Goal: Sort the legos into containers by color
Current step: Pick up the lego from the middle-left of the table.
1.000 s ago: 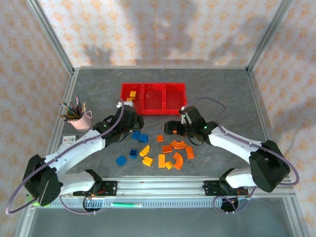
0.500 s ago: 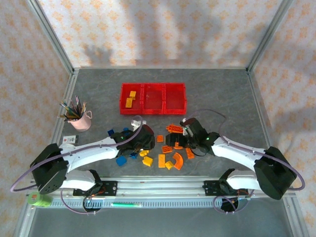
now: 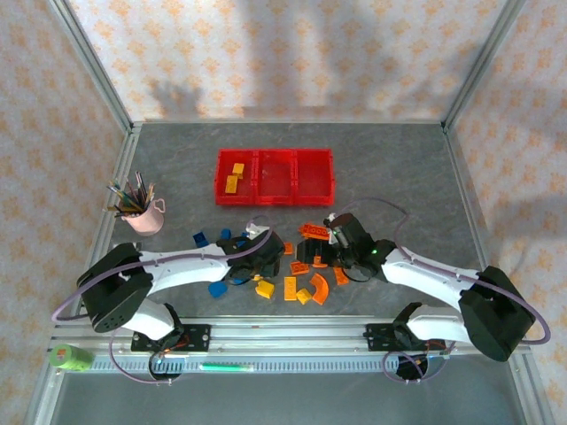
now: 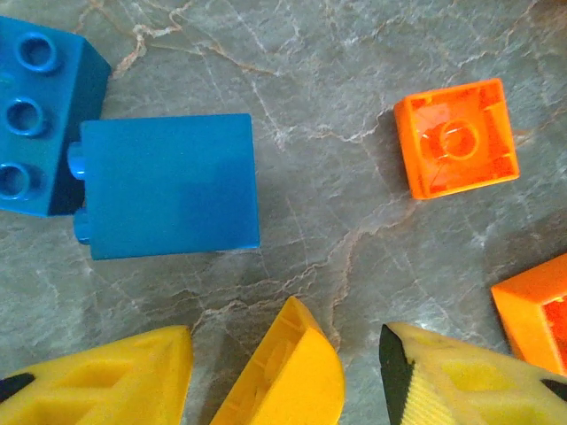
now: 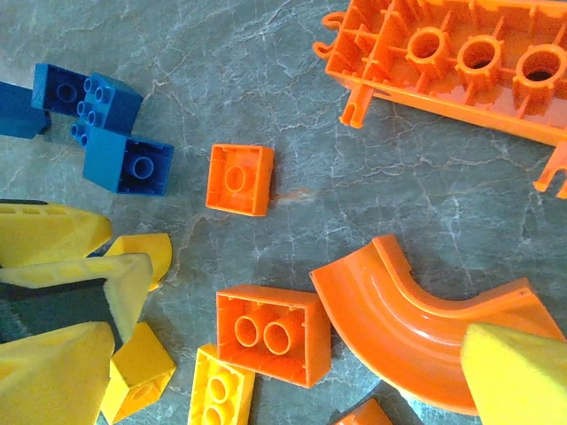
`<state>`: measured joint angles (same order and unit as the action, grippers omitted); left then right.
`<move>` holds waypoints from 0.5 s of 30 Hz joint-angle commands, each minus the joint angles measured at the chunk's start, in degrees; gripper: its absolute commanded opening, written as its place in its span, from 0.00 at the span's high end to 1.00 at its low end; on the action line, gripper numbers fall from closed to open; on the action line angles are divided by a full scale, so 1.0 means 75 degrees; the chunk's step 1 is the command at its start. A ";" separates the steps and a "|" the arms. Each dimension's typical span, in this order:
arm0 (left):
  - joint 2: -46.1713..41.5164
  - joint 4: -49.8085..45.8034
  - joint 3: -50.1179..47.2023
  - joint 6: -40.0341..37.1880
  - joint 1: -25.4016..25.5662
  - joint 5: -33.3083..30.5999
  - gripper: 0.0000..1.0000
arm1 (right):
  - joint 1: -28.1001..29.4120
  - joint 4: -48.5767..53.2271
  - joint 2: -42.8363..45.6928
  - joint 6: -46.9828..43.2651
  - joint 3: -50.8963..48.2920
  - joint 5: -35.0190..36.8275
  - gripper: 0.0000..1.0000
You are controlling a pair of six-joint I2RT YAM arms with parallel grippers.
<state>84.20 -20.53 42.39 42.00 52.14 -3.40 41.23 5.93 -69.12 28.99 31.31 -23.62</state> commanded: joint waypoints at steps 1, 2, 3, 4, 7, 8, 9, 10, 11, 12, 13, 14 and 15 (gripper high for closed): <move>0.0228 0.0154 0.0214 -0.0229 0.0056 0.0008 0.43 | 0.0057 -0.0223 0.0155 0.0107 -0.0102 0.0041 0.00; 0.0288 0.0160 0.0209 -0.0244 0.0047 -0.0015 0.44 | 0.0057 -0.0232 0.0148 0.0111 -0.0108 0.0044 0.00; 0.0335 0.0148 0.0214 -0.0244 0.0054 -0.0058 0.46 | 0.0057 -0.0238 0.0146 0.0113 -0.0099 0.0055 0.00; 0.0382 0.0148 0.0205 -0.0244 0.0046 -0.0087 0.48 | 0.0057 -0.0229 0.0155 0.0116 -0.0097 0.0065 0.00; 0.0465 0.0152 0.0185 -0.0279 0.0047 -0.0185 0.51 | 0.0057 -0.0229 0.0149 0.0116 -0.0080 0.0073 0.00; 0.0488 0.0126 0.0188 -0.0285 0.0050 -0.0233 0.52 | 0.0057 -0.0236 0.0154 0.0112 -0.0081 0.0077 0.00; 0.0493 0.0125 0.0188 -0.0298 0.0051 -0.0255 0.53 | 0.0057 -0.0235 0.0148 0.0107 -0.0085 0.0079 0.00; 0.0513 0.0116 0.0173 -0.0314 0.0047 -0.0287 0.54 | 0.0057 -0.0238 0.0148 0.0112 -0.0081 0.0092 0.00; 0.0525 0.0091 0.0174 -0.0320 0.0044 -0.0329 0.56 | 0.0057 -0.0220 0.0151 0.0116 -0.0073 0.0095 0.00; 0.0538 0.0068 0.0182 -0.0322 0.0051 -0.0364 0.58 | 0.0057 -0.0223 0.0149 0.0100 -0.0067 0.0094 0.00; 0.0533 0.0055 0.0177 -0.0342 0.0045 -0.0376 0.60 | 0.0057 -0.0217 0.0146 0.0095 -0.0059 0.0109 0.00; 0.0538 0.0054 0.0175 -0.0361 0.0047 -0.0391 0.62 | 0.0057 -0.0217 0.0149 0.0101 -0.0051 0.0113 0.00; 0.0527 0.0054 0.0192 -0.0384 0.0047 -0.0416 0.65 | 0.0057 -0.0212 0.0147 0.0107 -0.0044 0.0126 0.00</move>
<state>87.53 -19.73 42.70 40.27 52.14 -4.03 41.23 5.06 -69.12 29.02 31.07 -23.59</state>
